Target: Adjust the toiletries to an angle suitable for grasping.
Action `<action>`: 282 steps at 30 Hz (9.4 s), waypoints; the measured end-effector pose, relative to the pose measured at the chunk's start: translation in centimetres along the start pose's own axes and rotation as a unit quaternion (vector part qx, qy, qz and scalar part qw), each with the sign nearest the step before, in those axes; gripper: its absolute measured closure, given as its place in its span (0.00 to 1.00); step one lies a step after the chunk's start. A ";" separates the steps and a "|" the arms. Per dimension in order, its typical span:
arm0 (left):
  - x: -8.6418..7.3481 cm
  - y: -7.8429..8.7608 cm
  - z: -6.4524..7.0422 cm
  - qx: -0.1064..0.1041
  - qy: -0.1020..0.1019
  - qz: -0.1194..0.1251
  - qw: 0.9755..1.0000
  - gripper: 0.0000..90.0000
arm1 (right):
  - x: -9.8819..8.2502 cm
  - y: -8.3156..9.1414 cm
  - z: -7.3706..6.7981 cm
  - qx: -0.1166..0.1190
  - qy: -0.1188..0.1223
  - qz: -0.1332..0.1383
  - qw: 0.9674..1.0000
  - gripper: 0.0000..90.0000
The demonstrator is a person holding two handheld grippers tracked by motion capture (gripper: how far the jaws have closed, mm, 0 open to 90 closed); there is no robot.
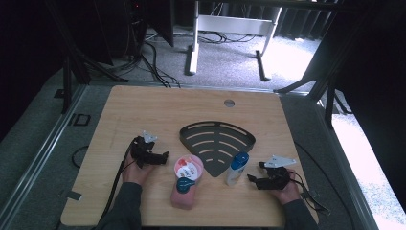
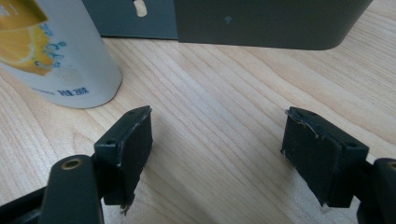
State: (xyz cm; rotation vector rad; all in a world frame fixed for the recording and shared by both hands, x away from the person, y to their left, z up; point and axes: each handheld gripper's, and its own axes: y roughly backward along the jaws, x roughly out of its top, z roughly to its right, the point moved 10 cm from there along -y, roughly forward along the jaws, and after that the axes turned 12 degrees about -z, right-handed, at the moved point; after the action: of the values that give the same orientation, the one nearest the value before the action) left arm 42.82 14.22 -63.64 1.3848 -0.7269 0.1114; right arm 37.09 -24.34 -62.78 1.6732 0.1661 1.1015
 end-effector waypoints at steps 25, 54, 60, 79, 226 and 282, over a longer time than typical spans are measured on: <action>-0.5 0.8 0.2 -0.006 -0.008 0.001 1.000 0.21 | -0.1 0.3 -0.4 -0.001 -0.002 0.004 1.000 0.40; -4.0 7.8 5.0 -0.097 -0.072 0.040 0.992 1.00 | 0.7 1.8 -4.9 0.019 0.047 0.015 0.999 0.99; -3.9 10.3 7.1 -0.126 -0.093 0.070 0.985 0.99 | 0.7 1.7 -5.1 0.024 0.047 0.013 0.998 0.99; -1.4 16.8 11.4 -0.166 -0.121 0.133 0.970 0.83 | 0.4 1.8 -4.6 0.020 0.049 0.014 0.999 0.91; -0.7 9.4 7.3 -0.081 -0.063 0.039 0.994 0.95 | 0.3 1.6 -4.7 0.029 0.056 0.008 0.998 0.88; -1.3 10.2 12.7 -0.135 -0.104 0.050 0.984 0.99 | 0.3 1.5 -4.6 0.028 0.053 0.008 0.998 0.87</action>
State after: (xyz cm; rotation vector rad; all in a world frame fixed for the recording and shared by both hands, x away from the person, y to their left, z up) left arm 31.87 5.24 -55.54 1.1094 -0.9496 -0.0531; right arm 33.37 -21.64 -61.35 1.6690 0.2556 1.2087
